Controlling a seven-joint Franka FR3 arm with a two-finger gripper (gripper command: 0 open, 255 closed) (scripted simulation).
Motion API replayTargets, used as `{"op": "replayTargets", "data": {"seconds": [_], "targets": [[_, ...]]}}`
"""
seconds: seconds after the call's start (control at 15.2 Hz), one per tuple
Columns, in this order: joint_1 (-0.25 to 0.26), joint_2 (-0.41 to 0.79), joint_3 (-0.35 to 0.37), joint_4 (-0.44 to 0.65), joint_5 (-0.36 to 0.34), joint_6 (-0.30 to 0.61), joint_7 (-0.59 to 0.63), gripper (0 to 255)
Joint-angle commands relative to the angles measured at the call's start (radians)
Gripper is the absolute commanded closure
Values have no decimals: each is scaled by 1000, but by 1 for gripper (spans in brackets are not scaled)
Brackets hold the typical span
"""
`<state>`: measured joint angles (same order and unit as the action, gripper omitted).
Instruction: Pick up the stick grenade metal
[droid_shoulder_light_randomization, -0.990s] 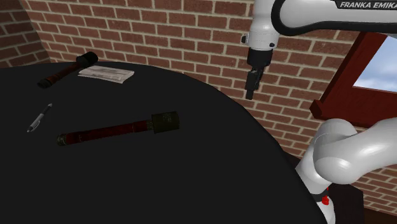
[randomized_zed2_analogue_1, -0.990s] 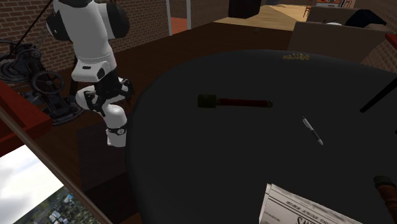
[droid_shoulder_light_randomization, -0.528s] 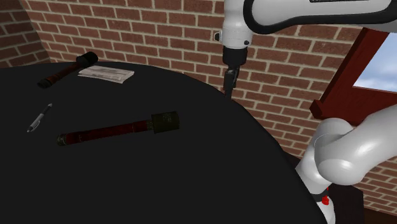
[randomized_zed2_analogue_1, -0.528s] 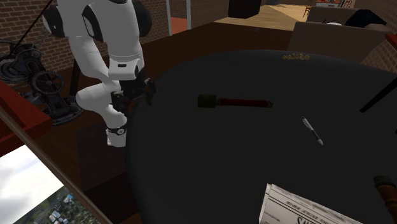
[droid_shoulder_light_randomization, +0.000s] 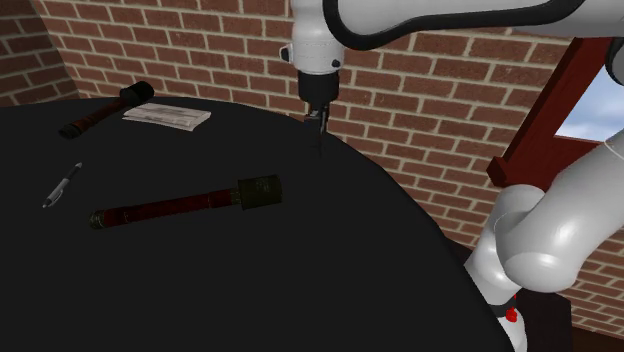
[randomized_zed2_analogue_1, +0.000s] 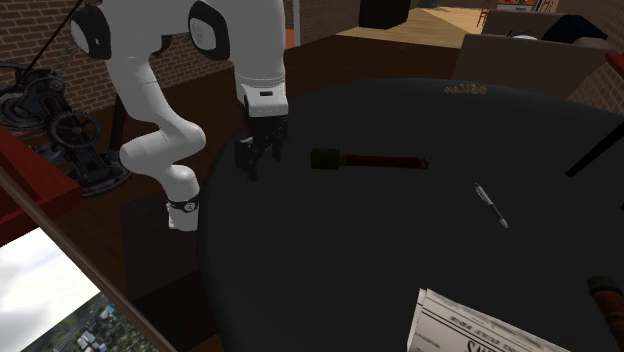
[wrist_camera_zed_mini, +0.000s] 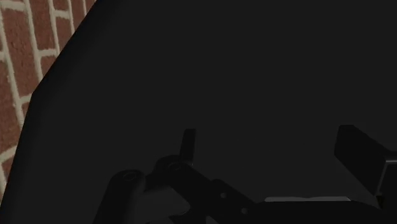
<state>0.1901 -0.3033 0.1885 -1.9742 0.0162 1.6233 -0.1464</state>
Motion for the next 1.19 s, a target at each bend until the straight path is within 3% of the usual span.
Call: {"op": "replayTargets", "data": {"seconds": [0.0,0.66,1.12], "targets": [[15,62,24,66,-11,-2,-5,0],[119,374,153,430,-117,-57,5,0],[251,630,222,767,-245,-159,6,0]]}}
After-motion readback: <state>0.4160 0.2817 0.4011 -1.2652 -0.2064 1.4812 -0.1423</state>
